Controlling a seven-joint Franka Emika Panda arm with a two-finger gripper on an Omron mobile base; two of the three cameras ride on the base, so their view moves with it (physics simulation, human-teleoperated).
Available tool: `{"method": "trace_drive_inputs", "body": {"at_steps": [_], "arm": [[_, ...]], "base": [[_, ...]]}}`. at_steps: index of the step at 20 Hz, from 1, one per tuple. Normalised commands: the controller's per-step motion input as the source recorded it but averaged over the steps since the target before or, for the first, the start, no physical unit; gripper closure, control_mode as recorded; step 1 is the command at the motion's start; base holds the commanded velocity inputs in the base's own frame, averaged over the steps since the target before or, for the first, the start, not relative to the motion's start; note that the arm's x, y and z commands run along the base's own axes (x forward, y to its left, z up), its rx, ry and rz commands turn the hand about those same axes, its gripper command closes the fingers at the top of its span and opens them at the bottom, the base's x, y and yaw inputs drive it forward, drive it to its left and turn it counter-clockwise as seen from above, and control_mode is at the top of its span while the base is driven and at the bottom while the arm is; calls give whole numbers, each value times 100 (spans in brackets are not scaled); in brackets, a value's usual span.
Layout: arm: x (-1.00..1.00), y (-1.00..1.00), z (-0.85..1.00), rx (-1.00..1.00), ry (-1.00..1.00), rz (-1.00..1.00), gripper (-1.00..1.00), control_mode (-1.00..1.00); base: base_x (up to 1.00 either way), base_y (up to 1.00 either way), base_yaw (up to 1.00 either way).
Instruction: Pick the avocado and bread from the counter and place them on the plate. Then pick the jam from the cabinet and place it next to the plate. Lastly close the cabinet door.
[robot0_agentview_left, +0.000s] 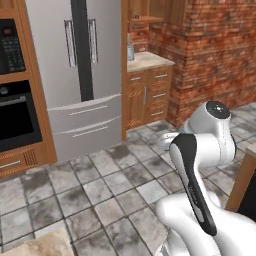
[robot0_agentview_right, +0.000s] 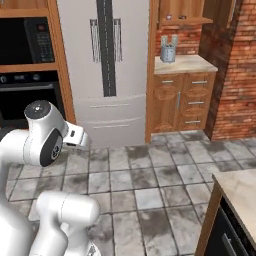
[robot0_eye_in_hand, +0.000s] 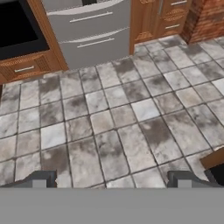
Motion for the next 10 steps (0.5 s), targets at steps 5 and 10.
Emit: {"method": "trace_drive_inputs", "body": {"at_steps": [5, 10], "arm": [[0, 0, 0, 0, 0, 0, -100, 100], [0, 0, 0, 0, 0, 0, -100, 100]], "base": [[65, 0, 0], [65, -4, 1]]}}
